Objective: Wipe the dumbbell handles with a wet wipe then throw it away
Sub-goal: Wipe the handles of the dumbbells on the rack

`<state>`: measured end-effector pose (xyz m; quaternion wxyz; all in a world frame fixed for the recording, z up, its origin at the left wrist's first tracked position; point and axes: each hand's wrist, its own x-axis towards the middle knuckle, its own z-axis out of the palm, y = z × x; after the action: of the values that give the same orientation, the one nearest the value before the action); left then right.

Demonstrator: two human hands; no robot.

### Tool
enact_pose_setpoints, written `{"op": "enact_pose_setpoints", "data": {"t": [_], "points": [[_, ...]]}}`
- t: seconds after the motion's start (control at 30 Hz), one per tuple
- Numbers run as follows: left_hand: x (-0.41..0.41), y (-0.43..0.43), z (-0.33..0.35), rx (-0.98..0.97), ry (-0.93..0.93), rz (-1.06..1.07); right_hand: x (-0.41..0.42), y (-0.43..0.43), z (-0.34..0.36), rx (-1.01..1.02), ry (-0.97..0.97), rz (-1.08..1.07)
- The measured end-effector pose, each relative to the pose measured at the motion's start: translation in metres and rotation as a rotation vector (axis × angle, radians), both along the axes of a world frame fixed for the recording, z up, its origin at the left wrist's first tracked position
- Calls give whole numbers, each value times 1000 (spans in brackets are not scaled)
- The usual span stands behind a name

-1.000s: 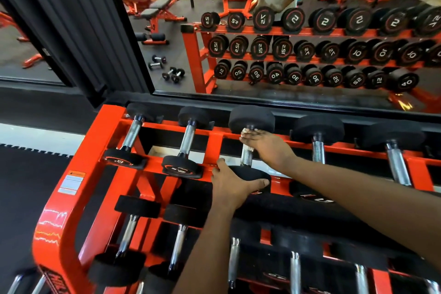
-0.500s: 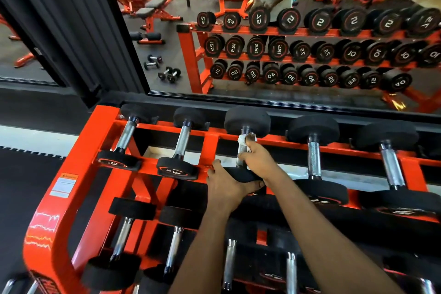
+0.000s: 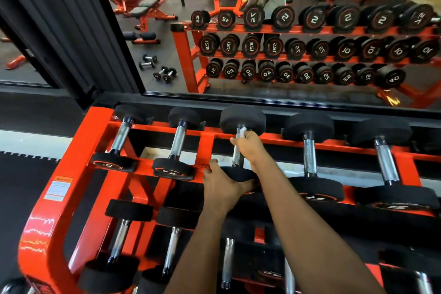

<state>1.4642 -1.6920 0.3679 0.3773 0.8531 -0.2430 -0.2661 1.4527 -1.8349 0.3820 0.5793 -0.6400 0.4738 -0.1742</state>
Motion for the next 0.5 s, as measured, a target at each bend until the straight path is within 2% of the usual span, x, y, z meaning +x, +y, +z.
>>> {"op": "enact_pose_setpoints", "data": {"t": [0.23,0.4,0.5], "points": [[1,-1,-1,12,1,-11,-24,4,-17,-116,43,49],[2,-1,0,15,6,-3,-4,-8,-11,72,-163,-36],[1,0,0,8,1,-3,-5,-9,-16,138,-195,-58]]}}
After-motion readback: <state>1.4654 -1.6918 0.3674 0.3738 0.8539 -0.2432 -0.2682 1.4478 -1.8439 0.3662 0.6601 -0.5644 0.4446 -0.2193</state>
